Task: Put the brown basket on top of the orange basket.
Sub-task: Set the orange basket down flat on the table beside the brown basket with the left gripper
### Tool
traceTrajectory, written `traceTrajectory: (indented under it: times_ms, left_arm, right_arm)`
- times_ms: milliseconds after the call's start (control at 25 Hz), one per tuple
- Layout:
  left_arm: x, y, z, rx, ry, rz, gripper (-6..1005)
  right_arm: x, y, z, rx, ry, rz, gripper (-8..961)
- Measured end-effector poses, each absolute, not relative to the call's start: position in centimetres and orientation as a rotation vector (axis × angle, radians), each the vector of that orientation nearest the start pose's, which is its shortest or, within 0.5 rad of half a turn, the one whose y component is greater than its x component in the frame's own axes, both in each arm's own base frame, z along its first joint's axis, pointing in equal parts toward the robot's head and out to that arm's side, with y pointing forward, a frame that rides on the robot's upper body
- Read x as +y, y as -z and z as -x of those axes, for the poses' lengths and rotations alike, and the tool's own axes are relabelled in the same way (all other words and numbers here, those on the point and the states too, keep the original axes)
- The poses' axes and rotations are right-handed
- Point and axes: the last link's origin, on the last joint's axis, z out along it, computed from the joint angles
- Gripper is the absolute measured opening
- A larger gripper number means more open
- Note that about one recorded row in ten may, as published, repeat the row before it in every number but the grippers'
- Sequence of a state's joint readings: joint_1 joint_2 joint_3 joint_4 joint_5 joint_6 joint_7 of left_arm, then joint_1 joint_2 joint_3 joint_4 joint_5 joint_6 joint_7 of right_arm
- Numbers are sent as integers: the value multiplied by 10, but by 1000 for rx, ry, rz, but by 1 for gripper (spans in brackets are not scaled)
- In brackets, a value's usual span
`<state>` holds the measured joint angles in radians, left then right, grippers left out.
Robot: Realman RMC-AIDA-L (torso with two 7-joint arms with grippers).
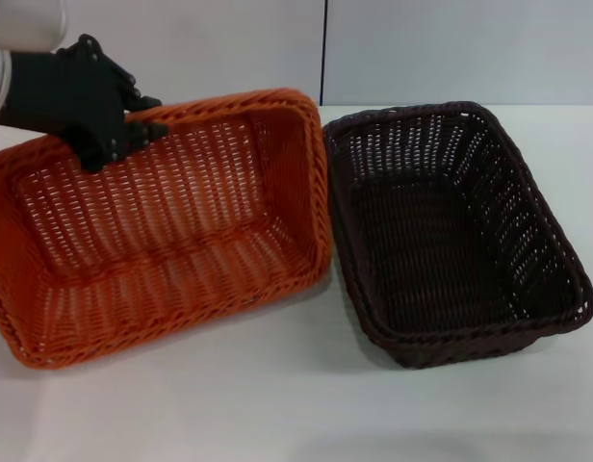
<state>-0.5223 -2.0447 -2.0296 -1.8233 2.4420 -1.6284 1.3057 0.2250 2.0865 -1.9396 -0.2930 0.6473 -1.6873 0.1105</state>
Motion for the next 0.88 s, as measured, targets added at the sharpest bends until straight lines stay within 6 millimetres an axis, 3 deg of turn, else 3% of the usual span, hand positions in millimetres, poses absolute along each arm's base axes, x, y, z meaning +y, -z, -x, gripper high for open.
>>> traceTrajectory:
  times_ms: [440,880]
  left_arm:
    - [348,-100,134,222,-338,2632,169]
    - [394,-62,152,126,-323,2698,167]
  right_arm:
    - [258,-55,-312,191,-1000,1176,742]
    - [257,-52,-311,190,-1005,1188,741]
